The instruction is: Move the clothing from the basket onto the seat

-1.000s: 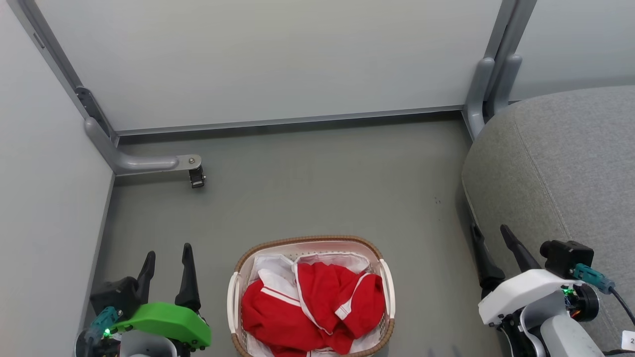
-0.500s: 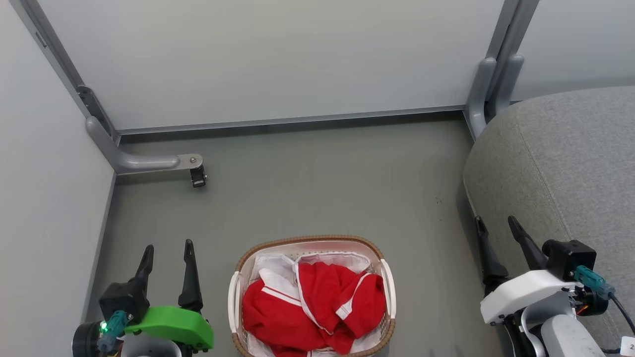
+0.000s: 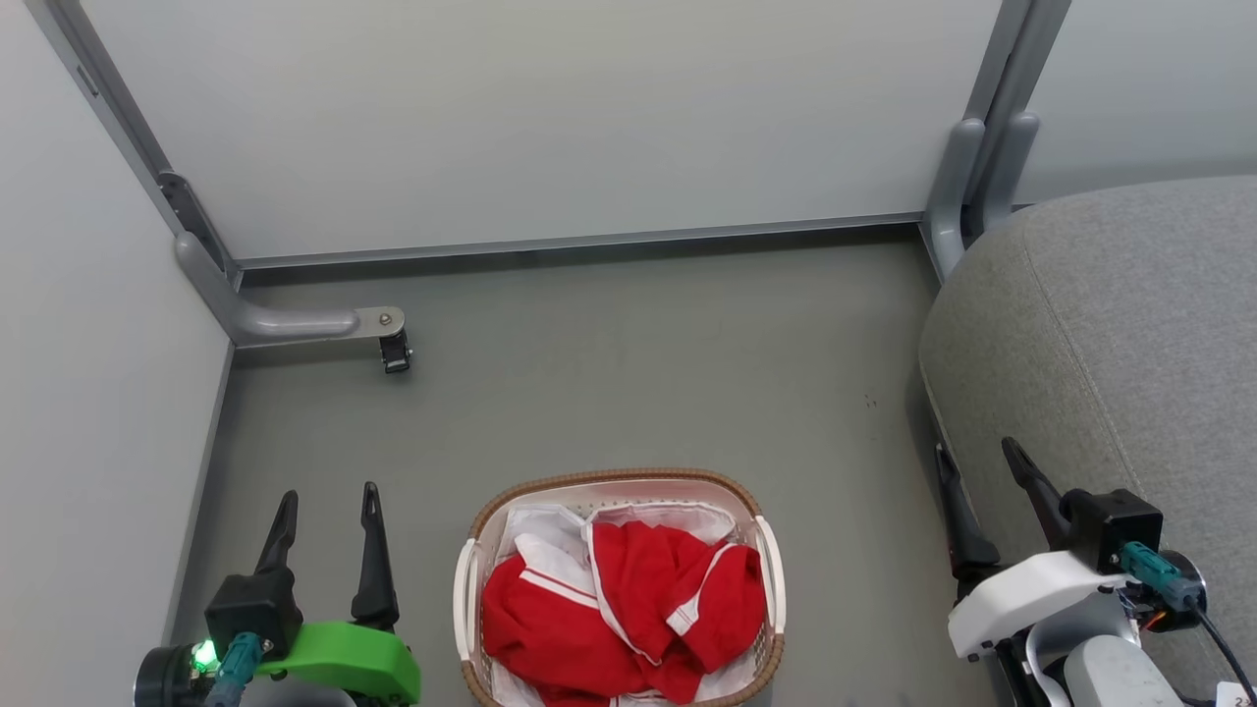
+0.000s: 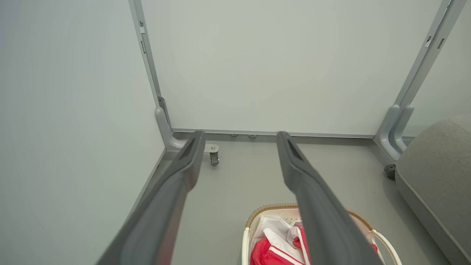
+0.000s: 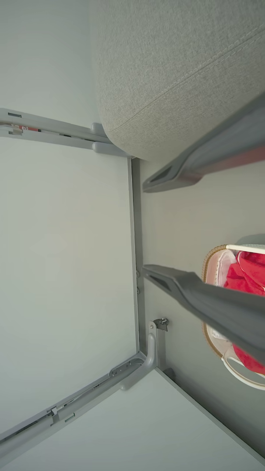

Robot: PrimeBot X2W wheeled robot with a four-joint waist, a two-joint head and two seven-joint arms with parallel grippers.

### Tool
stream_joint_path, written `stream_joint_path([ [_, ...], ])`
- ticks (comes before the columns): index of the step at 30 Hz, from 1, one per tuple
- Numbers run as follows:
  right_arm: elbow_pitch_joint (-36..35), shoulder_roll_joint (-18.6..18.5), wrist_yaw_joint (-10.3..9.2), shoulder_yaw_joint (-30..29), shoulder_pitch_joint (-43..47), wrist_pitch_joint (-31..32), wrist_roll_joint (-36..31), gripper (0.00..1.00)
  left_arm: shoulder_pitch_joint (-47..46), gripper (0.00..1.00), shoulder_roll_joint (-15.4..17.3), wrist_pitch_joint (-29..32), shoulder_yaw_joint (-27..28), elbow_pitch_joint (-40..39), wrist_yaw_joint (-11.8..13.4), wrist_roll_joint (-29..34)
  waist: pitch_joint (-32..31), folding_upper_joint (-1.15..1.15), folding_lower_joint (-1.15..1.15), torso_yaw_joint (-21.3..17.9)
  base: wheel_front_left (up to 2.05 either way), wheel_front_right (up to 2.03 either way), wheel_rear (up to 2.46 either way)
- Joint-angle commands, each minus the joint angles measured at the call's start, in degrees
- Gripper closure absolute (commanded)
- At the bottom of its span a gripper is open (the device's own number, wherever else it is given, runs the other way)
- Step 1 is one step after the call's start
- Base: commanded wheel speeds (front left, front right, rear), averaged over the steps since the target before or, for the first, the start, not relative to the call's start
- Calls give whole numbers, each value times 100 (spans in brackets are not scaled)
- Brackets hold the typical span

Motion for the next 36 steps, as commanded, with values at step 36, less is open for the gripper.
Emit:
stream_joint_path([
  [36, -13, 33, 1, -27, -129, -229, -781, 0, 37, 0, -116, -215, -12, 113, -200, 565, 315, 0, 0, -49, 0, 0, 0],
])
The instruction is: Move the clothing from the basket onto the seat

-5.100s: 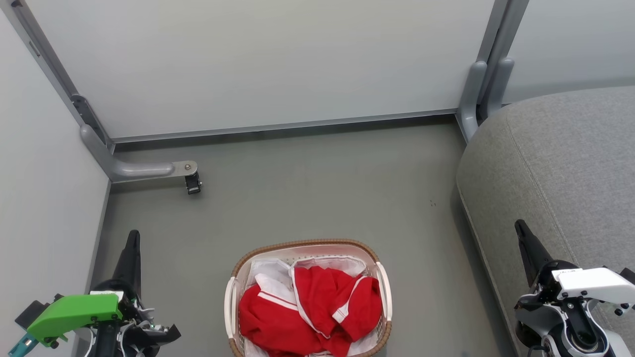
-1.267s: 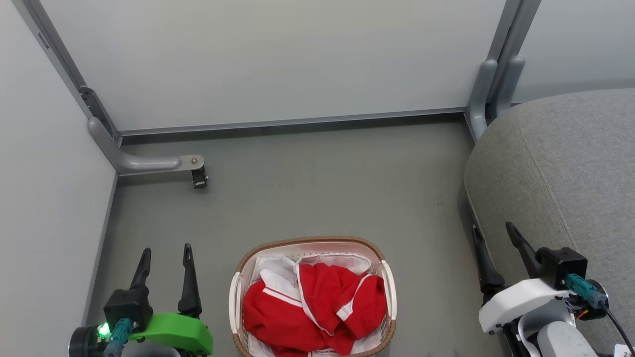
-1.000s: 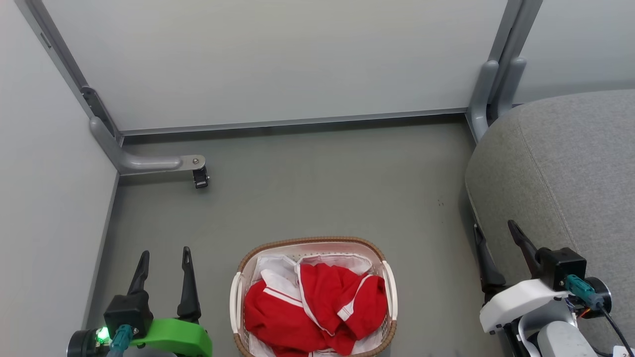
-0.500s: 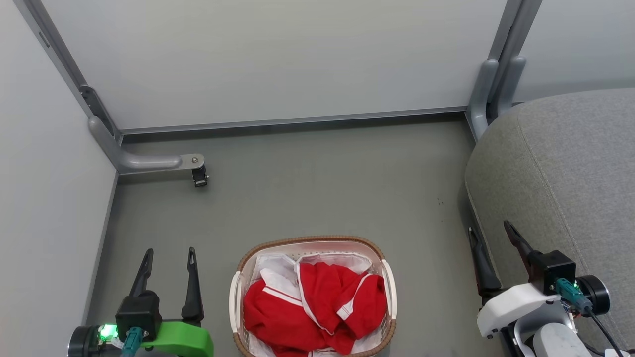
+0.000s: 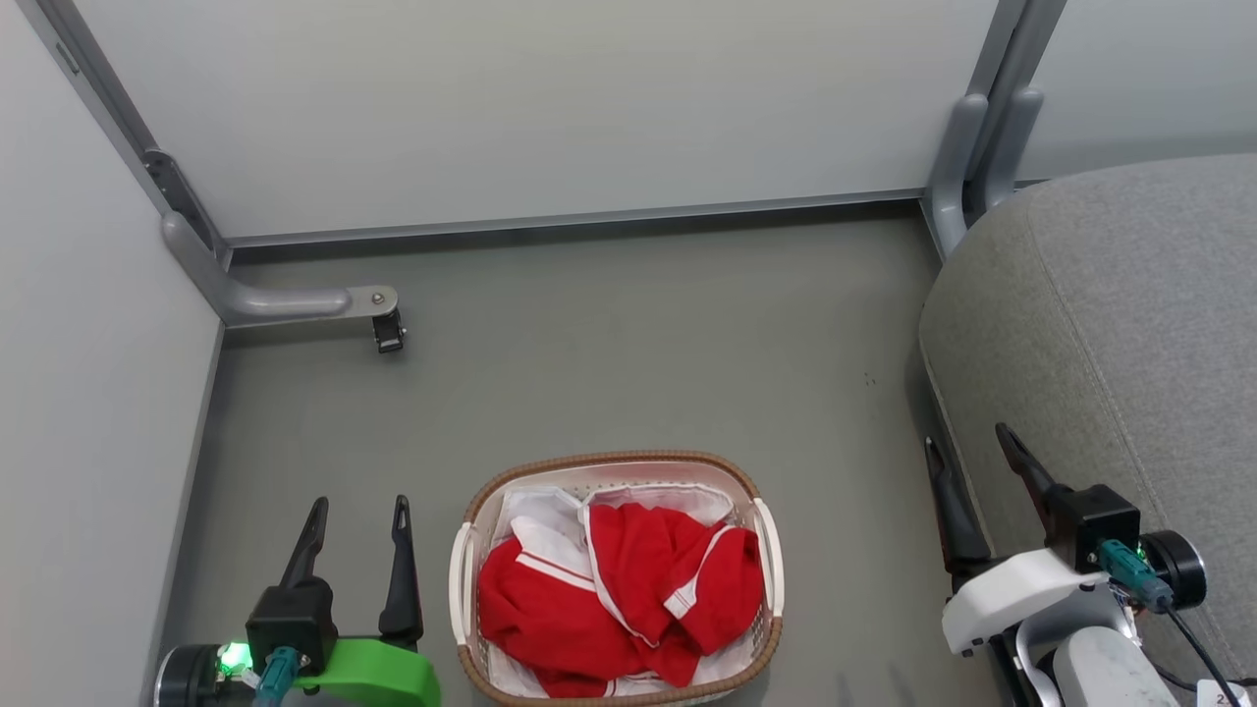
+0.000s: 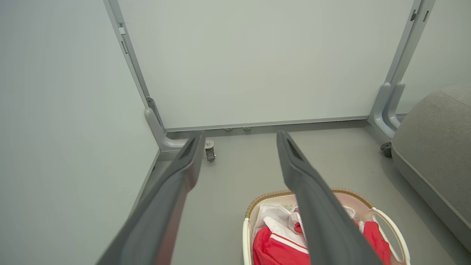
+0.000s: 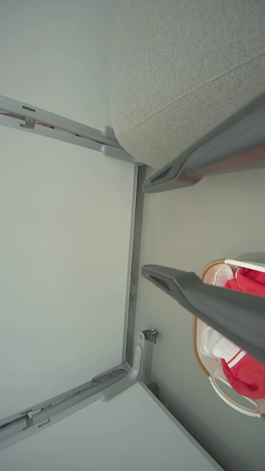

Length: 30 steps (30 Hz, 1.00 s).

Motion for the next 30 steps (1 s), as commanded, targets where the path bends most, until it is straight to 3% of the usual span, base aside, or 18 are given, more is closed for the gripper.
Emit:
stream_joint_path([
  [1, -55, -8, 0, 5, -104, -28, -19, 0, -122, 0, 12, -4, -31, 38, -11, -69, 213, 0, 0, -47, 0, 0, 0],
  [14, -377, 6, -1, 165, -944, -28, 153, 0, -1132, 0, 14, -4, -354, 551, -118, -217, 1771, 0, 0, -561, 0, 0, 0],
  [30, -873, 115, -2, 478, -1968, -27, 829, 0, -3109, 0, 27, -3, -646, 2433, -560, -409, 3751, 0, 0, -1395, 0, 0, 0],
])
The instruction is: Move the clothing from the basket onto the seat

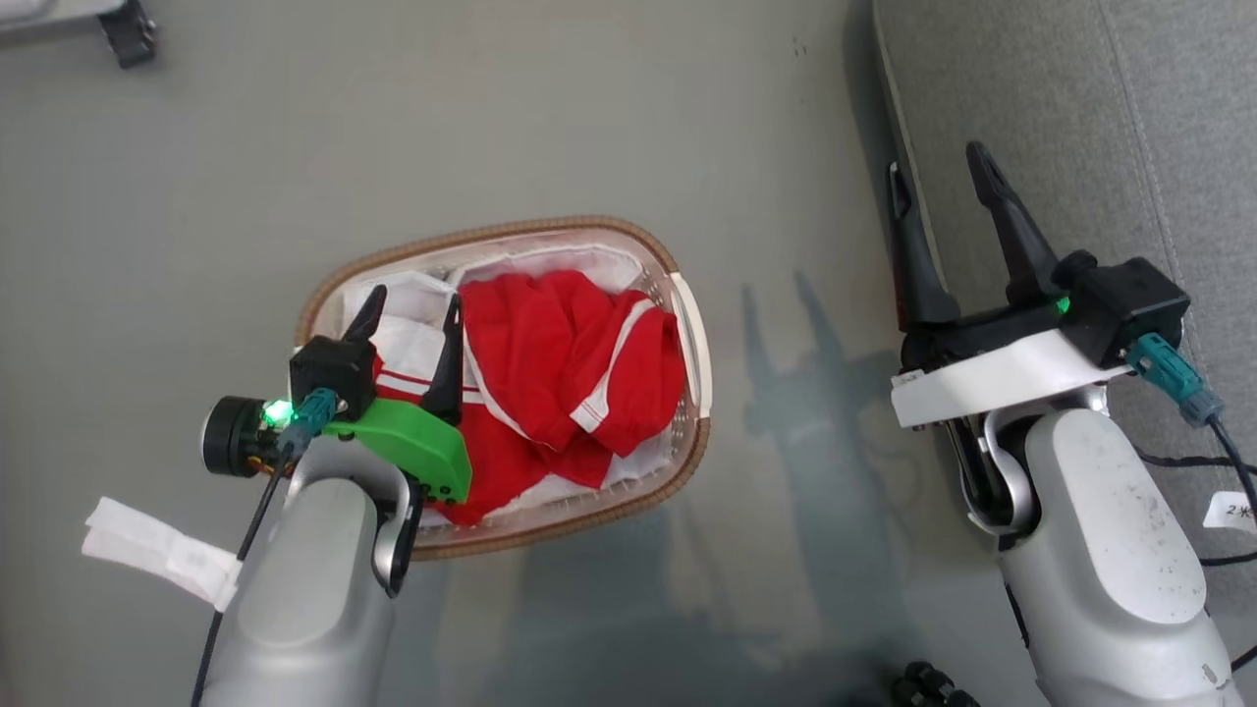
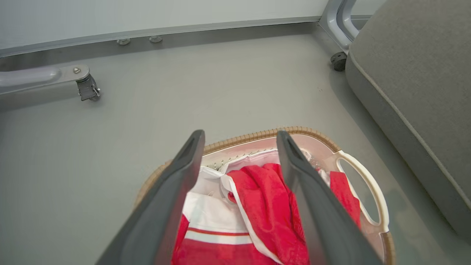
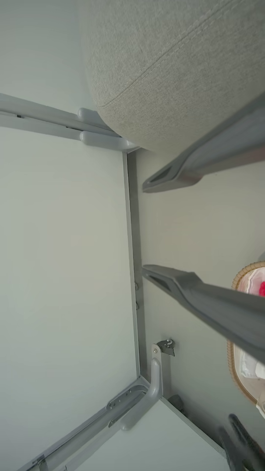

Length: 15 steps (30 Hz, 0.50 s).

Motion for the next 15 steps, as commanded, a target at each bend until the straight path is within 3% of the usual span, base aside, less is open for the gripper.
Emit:
stream_joint_path([
  [1, -81, -2, -5, 54, -148, -28, 96, 0, -274, 0, 63, -4, 18, 147, -26, 80, 911, 0, -1, -598, 0, 0, 0],
  [15, -452, 0, -4, 498, -521, -27, 528, 0, -1395, 0, 389, -4, -13, 1733, -81, 228, 1826, 0, -1, -1060, 0, 0, 0],
])
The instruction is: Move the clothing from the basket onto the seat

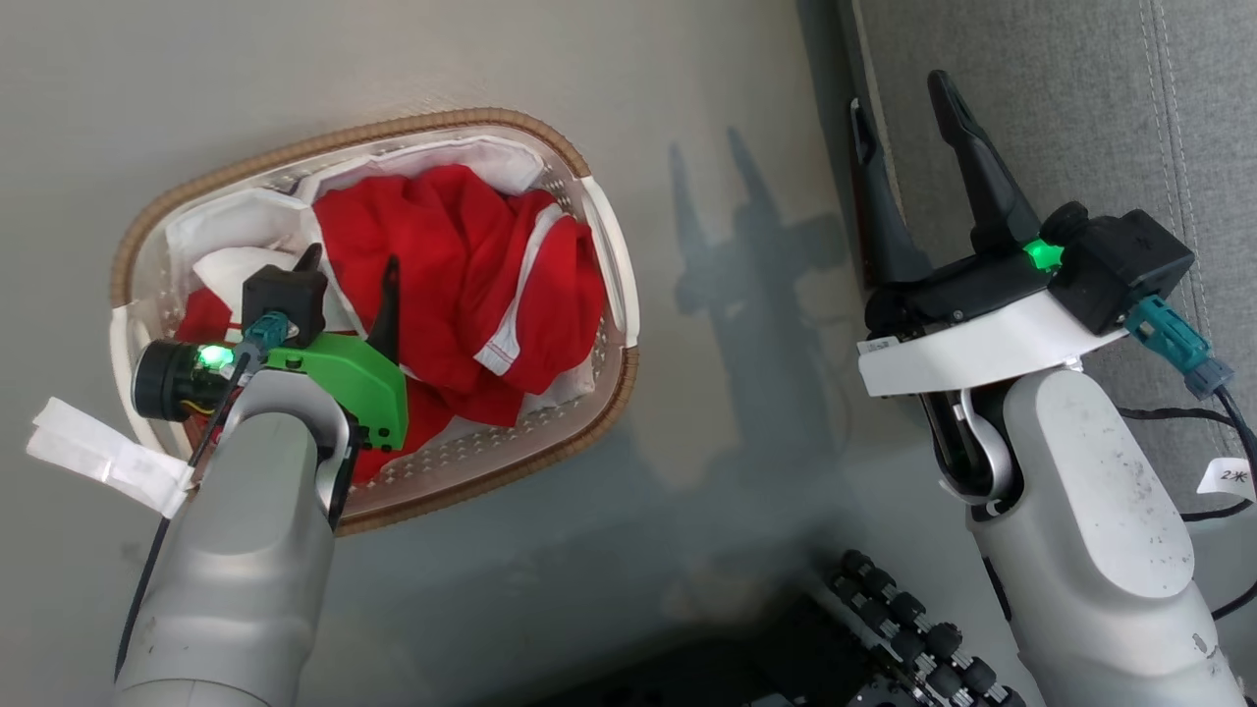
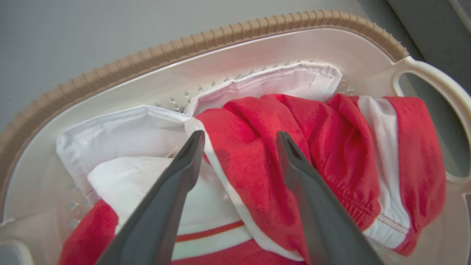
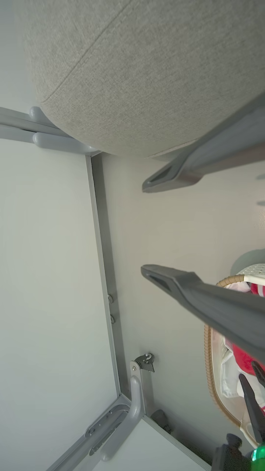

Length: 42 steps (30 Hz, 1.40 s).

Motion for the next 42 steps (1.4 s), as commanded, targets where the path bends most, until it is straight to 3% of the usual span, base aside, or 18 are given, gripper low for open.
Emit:
stream_joint_path([
  [1, -23, -1, -6, 36, -88, -28, 20, 0, -164, 0, 89, -3, 61, 132, -15, -45, 385, 0, -1, -346, 0, 0, 0],
  [9, -26, -4, -6, 116, -35, -28, 132, 0, -412, 0, 202, -4, 197, 681, 69, -161, 497, 0, -1, -453, 0, 0, 0],
  [18, 84, -5, -6, 249, 6, -27, 227, 0, -483, 0, -86, -3, -127, 784, -37, -465, 423, 0, -1, -495, 0, 0, 0],
  [19, 112, -6, -6, 265, 12, -27, 239, 0, -461, 38, -108, -4, -219, 730, -39, -534, 385, 0, -1, -493, 0, 0, 0],
  [20, 135, -6, -6, 280, 20, -28, 248, 0, -425, 62, -119, -3, -299, 687, -39, -605, 342, 0, -1, -492, 0, 0, 0],
  [21, 164, -6, -6, 294, 32, -28, 253, 0, -356, 100, -133, -4, -382, 616, -40, -698, 283, 0, -1, -489, 0, 0, 0],
  [30, 485, -9, -6, 265, 255, -27, 94, 0, 238, 100, -74, -4, -895, -118, -42, -1354, -526, 0, -1, -248, 0, 0, 0],
  [42, 968, -13, -6, 180, 896, -27, -276, 0, 1517, 100, -144, -4, -1152, -1016, -43, -1970, -2050, 0, -1, 470, 0, 0, 0],
])
